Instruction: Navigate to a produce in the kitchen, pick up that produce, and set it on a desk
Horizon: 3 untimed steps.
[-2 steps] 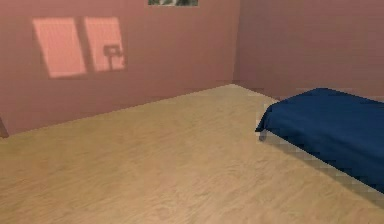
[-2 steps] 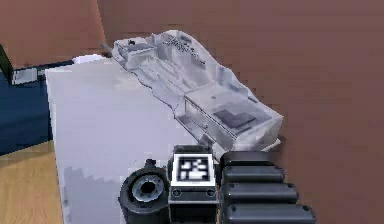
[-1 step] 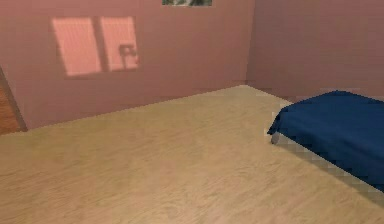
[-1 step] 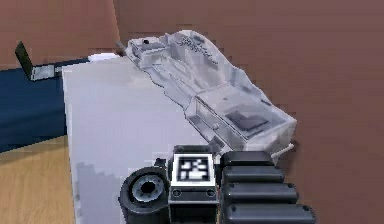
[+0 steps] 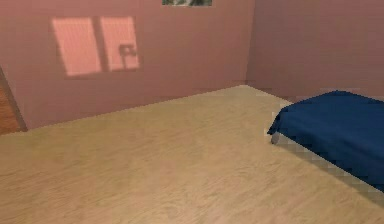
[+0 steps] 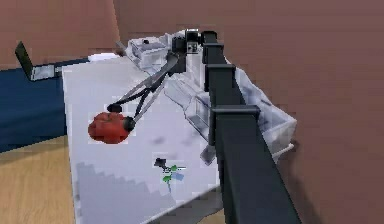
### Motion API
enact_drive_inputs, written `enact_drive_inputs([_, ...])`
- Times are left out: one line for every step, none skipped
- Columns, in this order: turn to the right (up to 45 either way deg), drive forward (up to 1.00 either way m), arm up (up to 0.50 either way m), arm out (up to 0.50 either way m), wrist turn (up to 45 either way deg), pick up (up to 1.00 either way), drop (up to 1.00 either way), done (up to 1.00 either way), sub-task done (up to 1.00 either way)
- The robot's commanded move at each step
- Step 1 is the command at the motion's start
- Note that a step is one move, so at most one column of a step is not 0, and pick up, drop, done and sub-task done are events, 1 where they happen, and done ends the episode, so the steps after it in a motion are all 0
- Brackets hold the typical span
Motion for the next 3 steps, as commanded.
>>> enact_drive_inputs([0.0, 0.0, 0.0, 0.0, 45.0, 0.0, 0.0, 0.0, 0.0])
enact_drive_inputs([0.0, 0.0, 0.0, 0.0, 45.0, 0.0, 0.0, 0.0, 0.0])
enact_drive_inputs([0.0, 0.0, 0.0, 0.0, 9.0, 0.0, 0.0, 0.0, 0.0])
